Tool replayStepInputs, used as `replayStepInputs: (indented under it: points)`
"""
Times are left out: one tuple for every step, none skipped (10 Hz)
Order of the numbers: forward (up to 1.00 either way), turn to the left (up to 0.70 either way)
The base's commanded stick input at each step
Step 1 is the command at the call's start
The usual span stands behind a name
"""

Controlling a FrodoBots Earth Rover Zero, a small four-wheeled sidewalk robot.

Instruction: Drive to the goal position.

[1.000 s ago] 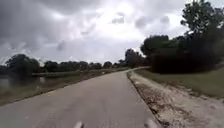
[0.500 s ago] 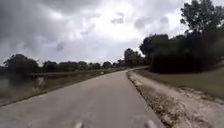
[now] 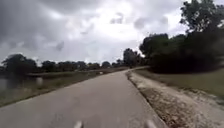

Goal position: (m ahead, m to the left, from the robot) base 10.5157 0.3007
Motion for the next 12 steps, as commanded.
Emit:
replayStepInputs:
  points:
    - [0.85,0.00]
    - [0.85,0.00]
    - [0.85,0.00]
    - [0.85,0.00]
    - [0.85,0.00]
    - [0.85,0.00]
    - [0.85,0.00]
    - [0.85,0.00]
    - [0.85,0.00]
    - [0.85,0.00]
    - [0.85,0.00]
    - [0.85,0.00]
